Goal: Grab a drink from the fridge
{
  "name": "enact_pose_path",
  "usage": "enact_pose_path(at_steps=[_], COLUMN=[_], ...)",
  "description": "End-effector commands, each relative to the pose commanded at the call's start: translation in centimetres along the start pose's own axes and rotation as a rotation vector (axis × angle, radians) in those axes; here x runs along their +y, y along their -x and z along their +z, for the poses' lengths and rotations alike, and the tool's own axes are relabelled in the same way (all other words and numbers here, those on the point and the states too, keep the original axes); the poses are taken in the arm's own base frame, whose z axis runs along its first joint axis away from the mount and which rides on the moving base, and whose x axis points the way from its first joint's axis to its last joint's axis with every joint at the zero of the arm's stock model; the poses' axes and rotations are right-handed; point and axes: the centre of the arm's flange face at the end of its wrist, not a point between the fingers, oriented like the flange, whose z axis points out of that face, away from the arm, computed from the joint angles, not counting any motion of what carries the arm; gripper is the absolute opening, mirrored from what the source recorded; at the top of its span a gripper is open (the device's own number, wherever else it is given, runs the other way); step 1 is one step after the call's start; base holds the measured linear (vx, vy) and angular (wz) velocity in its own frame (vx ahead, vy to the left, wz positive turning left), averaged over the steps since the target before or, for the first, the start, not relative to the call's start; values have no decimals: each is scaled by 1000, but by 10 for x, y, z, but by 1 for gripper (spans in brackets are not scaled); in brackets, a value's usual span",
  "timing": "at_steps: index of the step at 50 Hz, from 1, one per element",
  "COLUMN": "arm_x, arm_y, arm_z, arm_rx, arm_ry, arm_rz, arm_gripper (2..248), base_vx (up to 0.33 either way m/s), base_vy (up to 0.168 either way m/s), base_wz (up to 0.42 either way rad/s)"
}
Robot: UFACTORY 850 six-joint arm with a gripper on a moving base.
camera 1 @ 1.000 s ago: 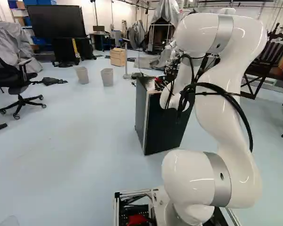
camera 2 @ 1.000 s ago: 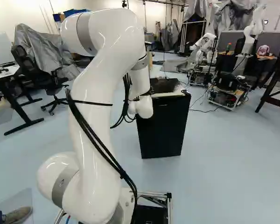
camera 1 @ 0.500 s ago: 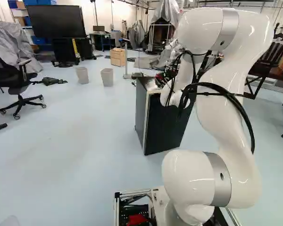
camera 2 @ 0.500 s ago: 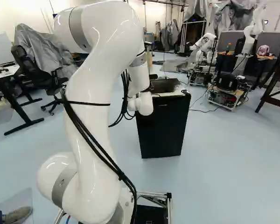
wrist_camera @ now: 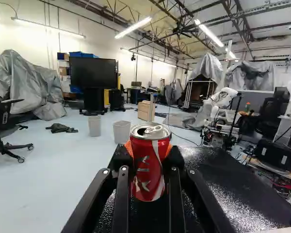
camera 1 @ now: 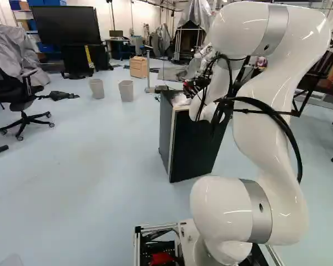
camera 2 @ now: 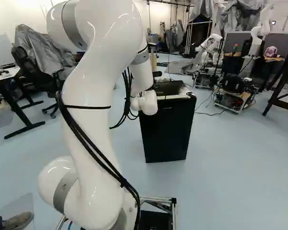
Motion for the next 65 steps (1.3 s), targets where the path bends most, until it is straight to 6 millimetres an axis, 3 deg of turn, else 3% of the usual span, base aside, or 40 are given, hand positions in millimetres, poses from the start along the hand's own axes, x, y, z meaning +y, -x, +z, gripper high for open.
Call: enact_pose_path(at_steps=[34,65], arm_x=[-7,-39], arm_y=[-12,-31], arm_z=[-6,-44], arm_rx=[-7,-90], arm_ry=[7,32], arm_rz=[-2,12], arm_gripper=[75,75], base_vx=[0,0], base_vy=[0,0], base_wz=[0,0])
